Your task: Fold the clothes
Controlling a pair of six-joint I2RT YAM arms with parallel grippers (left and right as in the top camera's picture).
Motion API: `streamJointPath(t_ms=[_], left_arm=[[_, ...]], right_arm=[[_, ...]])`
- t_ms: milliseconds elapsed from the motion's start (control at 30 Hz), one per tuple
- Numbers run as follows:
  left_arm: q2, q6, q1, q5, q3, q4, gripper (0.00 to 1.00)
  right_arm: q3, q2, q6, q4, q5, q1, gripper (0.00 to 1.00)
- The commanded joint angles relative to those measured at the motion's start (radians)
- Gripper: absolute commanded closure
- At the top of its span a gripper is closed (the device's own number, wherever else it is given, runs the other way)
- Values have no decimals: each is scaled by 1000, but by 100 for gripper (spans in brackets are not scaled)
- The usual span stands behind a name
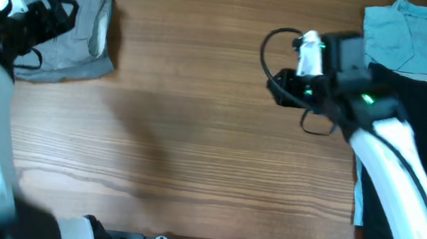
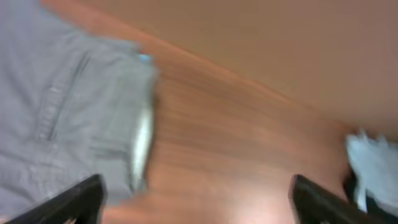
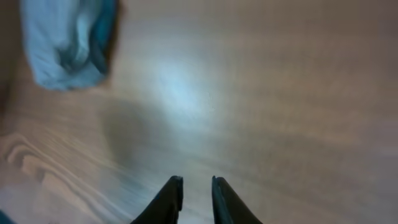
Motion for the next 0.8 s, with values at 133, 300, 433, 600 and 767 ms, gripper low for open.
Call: streamJointPath(t_ms=[133, 300, 433, 600, 767], left_arm=[[-357, 47, -164, -190, 5, -372, 0], [-514, -39, -217, -495, 3, -562, 0], [-568, -40, -217, -489, 3, -572, 0], [-596, -39, -217, -487, 3, -584, 0], [-596, -39, -217, -487, 3, -584, 0]], right_arm=[[38, -326, -125, 7, 83, 2, 50], [38, -449, -122, -71, 83, 2, 0], [37, -491, -122, -98, 83, 2, 0], [36, -489, -120, -113, 76, 2, 1], [35, -454, -122, -113, 76, 2, 0]])
